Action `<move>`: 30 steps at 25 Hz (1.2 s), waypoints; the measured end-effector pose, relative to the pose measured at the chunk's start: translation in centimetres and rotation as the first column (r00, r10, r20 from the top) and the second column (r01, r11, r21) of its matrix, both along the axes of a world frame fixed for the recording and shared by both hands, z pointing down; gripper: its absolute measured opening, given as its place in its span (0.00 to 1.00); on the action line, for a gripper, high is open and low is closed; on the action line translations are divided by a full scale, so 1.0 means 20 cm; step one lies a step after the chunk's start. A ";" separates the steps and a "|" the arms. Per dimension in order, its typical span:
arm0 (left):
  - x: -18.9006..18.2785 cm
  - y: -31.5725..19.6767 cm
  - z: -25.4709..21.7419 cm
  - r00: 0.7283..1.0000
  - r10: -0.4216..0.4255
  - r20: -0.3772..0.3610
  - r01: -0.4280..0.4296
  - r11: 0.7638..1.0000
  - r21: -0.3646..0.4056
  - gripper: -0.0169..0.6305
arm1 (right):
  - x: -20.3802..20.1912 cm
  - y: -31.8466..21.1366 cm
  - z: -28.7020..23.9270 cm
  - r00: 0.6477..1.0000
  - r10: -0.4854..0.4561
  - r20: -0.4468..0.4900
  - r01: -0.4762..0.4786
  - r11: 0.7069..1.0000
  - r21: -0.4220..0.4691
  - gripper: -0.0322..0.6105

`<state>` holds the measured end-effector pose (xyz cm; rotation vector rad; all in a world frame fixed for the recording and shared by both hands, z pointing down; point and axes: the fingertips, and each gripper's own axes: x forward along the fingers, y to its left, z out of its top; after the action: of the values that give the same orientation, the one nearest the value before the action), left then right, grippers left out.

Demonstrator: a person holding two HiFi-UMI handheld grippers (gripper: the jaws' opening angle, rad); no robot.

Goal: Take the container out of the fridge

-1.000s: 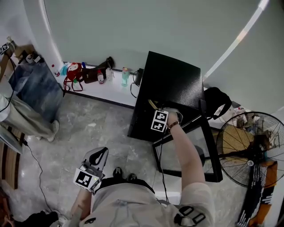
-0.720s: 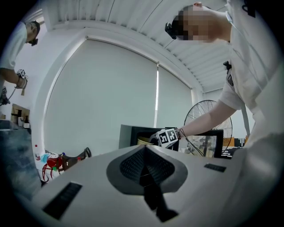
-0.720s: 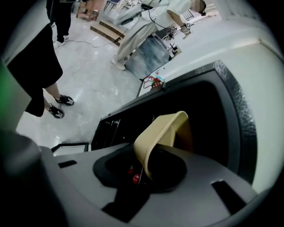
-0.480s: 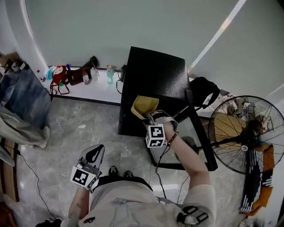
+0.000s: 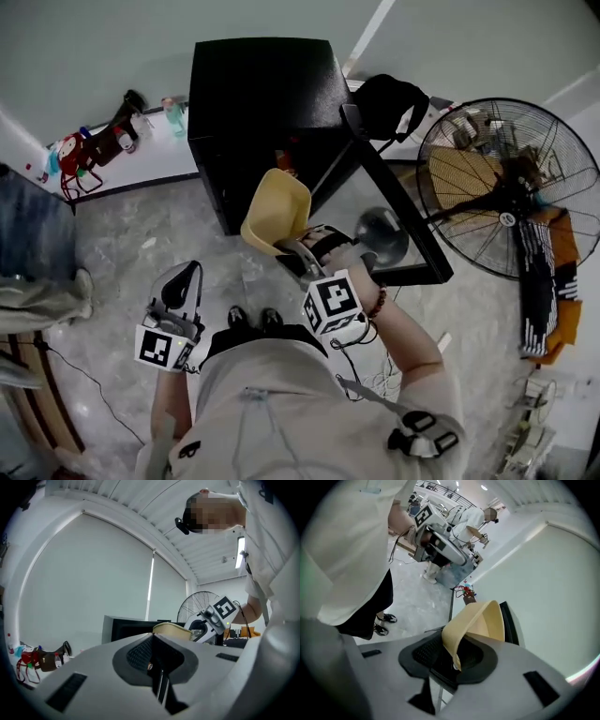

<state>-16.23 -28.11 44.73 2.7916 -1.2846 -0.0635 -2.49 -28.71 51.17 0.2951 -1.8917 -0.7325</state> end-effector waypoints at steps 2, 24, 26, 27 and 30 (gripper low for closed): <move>0.05 0.00 -0.03 1.000 0.012 -0.013 -0.011 1.000 0.027 0.04 | 0.04 0.10 -0.06 1.000 0.025 0.015 -0.025 1.000 -0.005 0.21; 0.17 0.05 -0.10 0.999 0.038 -0.012 -0.037 0.997 0.070 0.04 | 0.09 0.42 -0.08 0.999 0.024 0.039 -0.021 0.996 -0.083 0.20; 0.13 0.04 -0.10 1.000 0.011 -0.021 -0.009 0.998 0.064 0.04 | 0.09 0.40 -0.08 0.999 0.022 0.041 -0.019 0.997 -0.078 0.20; 0.11 0.03 -0.10 1.000 0.001 -0.024 0.001 0.998 0.061 0.04 | 0.09 0.39 -0.09 0.999 0.022 0.039 -0.019 0.997 -0.077 0.20; 0.08 0.03 -0.09 1.000 -0.014 -0.018 0.015 0.998 0.058 0.04 | 0.08 0.37 -0.10 0.999 0.020 0.036 -0.018 0.997 -0.075 0.20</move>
<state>-14.68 -27.59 42.88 2.8236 -1.3199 -0.1275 -0.89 -21.39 49.13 0.2808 -1.9435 -0.6465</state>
